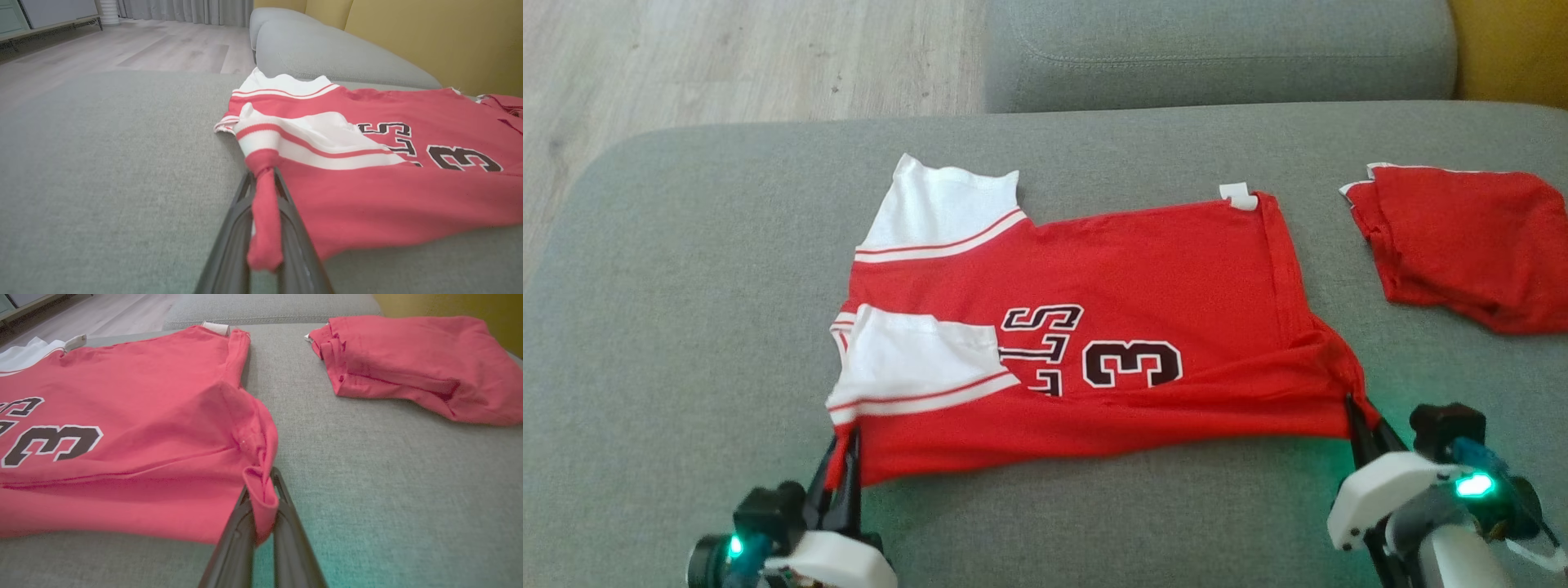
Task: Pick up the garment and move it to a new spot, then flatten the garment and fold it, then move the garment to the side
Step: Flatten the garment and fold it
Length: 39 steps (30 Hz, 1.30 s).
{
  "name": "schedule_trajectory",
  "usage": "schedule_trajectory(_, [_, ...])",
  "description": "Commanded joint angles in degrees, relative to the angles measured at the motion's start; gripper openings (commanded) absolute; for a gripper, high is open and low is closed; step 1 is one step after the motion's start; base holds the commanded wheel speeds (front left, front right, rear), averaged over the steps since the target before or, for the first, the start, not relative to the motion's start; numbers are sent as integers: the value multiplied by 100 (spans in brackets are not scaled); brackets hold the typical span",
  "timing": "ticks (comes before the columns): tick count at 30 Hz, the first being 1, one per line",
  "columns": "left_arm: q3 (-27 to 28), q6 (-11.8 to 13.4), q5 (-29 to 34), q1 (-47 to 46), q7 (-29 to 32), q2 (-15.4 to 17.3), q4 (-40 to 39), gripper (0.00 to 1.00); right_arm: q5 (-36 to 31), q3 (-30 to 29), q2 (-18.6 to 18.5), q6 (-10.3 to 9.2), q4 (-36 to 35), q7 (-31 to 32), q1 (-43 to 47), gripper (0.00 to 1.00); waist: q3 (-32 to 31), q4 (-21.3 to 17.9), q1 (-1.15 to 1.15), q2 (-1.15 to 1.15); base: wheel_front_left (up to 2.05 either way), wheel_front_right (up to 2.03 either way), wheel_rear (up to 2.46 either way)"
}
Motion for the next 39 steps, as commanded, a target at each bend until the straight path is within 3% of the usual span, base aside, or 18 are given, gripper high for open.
schedule_trajectory(1, [119,42,44,-105,-52,44,-104,0,56,174,-21,-5,-280,32,-38,0,-6,9,1,0,0,0,0])
schedule_trajectory(3, [70,38,41,-76,-43,39,2,0,136,216,-20,-5,-506,150,133,0,-18,14,1,0,0,0,0])
schedule_trajectory(4, [46,39,51,-77,-36,40,55,0,176,247,-20,-5,-627,153,195,67,-26,12,1,0,0,0,0])
schedule_trajectory(5, [36,51,55,-85,-36,40,92,7,235,251,-20,-5,-732,146,242,100,-34,10,1,0,0,0,0])
schedule_trajectory(6, [32,67,56,-96,-37,40,117,47,253,259,-20,-5,-829,133,274,100,-38,10,1,0,0,0,0])
schedule_trajectory(7, [28,87,63,-113,-38,42,134,98,259,267,-20,-5,-923,119,296,100,-40,6,1,0,0,0,0])
schedule_trajectory(15, [254,194,-64,-314,-52,77,-329,100,491,337,-20,-5,-1792,-359,98,100,59,-105,1,0,0,0,0])
schedule_trajectory(21, [475,57,-148,-653,-54,88,-1374,100,456,225,-20,-5,-2224,-583,-309,100,300,-192,1,0,0,0,0])
schedule_trajectory(25, [506,-52,-195,-1213,-55,223,-1557,100,362,119,-20,-5,-2338,-470,-734,100,592,-280,1,0,0,0,0])
schedule_trajectory(28, [442,-139,-258,-1830,100,441,-1428,100,331,128,-39,-5,-2366,-316,-1123,100,854,-383,1,0,0,0,0])
schedule_trajectory(33, [86,-244,-569,-3038,913,1034,-846,100,499,400,-211,-5,-2356,-17,-1839,100,1399,-582,1,0,0,0,0])
schedule_trajectory(39, [-979,-253,-1569,-4475,2192,2067,-130,100,707,783,-426,-5,-2378,160,-2638,100,2094,-837,1,0,0,0,0])
